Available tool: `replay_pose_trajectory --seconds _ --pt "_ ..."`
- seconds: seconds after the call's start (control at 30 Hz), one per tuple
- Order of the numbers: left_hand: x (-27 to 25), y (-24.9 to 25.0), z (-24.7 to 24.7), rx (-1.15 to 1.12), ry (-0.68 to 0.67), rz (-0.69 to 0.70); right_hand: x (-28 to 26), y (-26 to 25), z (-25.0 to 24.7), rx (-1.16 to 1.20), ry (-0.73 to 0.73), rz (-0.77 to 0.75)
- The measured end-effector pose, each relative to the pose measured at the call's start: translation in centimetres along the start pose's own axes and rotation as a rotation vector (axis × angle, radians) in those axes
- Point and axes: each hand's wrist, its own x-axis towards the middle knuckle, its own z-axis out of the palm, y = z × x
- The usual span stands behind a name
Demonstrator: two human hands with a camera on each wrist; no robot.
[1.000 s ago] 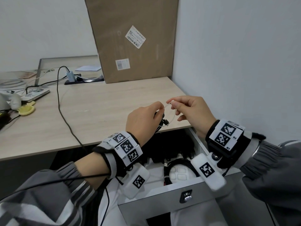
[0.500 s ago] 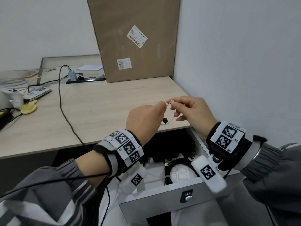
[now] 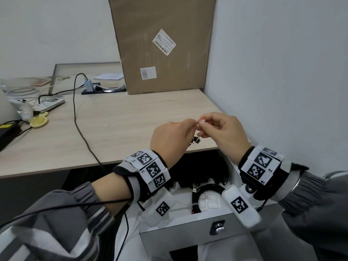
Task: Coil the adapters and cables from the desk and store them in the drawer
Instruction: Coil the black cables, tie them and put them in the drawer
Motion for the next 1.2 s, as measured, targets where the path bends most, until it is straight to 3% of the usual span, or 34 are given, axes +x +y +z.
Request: replay_pose_trajectory --seconds 0.2,0.33,0.57,1.2 --pt "-0.2 -1.0 -0.1 0.105 0.099 0.117 -0.8 0.0 0.2 0.006 0.024 -0.002" --pt "-0.1 -1.0 -0.4 0.199 0.065 0.148 -0.8 0.0 0.4 0.01 0.055 0.016" --pt "0.3 -0.7 -1.7 0.313 -0.06 0.119 -0.6 0.2 0.4 -0.04 0.029 0.024" --pt "0.1 -0.2 -2.1 0.319 -0.024 0.12 -0.6 0.0 0.5 -0.03 0.052 -0.004"
